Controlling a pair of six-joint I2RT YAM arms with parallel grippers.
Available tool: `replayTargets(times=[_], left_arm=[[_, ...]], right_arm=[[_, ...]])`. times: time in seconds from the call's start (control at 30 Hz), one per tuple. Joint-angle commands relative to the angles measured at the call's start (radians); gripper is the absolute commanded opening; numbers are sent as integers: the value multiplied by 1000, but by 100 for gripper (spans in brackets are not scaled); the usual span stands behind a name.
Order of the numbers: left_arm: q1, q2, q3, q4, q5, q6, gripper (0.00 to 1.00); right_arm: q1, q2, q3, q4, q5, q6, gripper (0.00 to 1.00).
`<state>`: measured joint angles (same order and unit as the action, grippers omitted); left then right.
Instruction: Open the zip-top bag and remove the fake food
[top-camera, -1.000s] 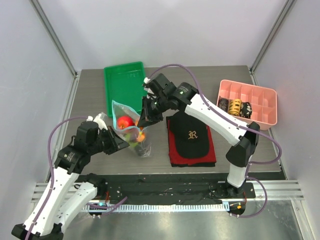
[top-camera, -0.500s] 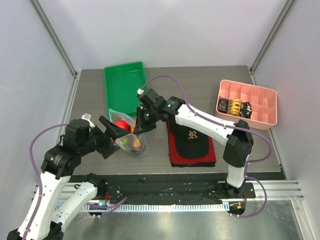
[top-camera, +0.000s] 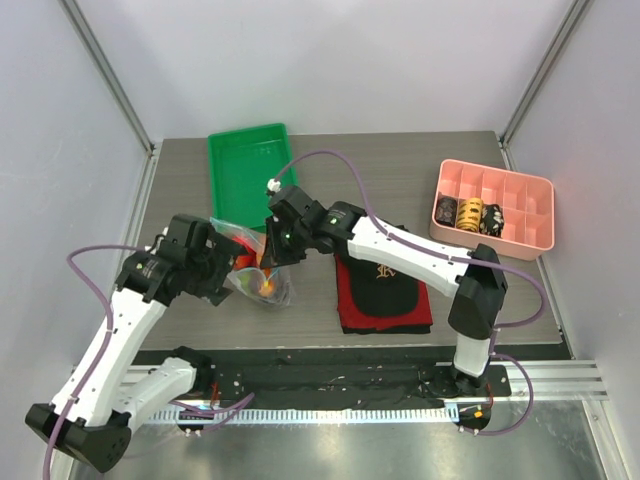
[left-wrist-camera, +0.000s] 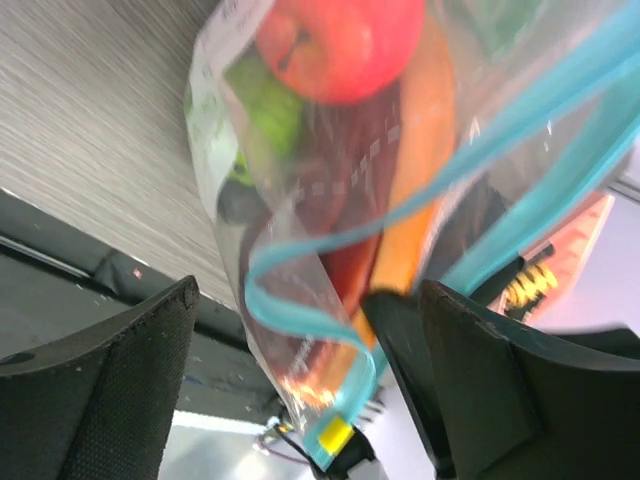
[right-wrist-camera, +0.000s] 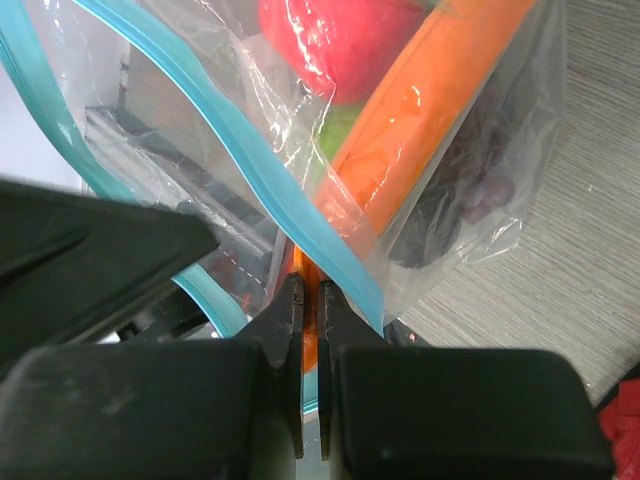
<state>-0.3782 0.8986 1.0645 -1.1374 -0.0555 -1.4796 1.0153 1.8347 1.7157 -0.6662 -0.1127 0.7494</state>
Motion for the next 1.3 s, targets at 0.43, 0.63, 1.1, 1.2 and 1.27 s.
replayTargets(times=[0.43,0.63,1.1,1.2,1.27], left_arm=[[1,-1,-130,417,193,513,0],[-7,-59,-195,562,332,493,0],[-10,-159,-233,672,526,456,0],[-10,-184,-251,708,545,446,0],[-10,-205,-268,767,571,429,0]], right_arm=[[14,-66,30,30,-10,19,16],[5,-130,-42,-21,-18,5,53],[-17,6,156,-263,-148,34,45],[-40,11,163,-283,-145,106,55],[-61,2,151,-282,-154,139,62]])
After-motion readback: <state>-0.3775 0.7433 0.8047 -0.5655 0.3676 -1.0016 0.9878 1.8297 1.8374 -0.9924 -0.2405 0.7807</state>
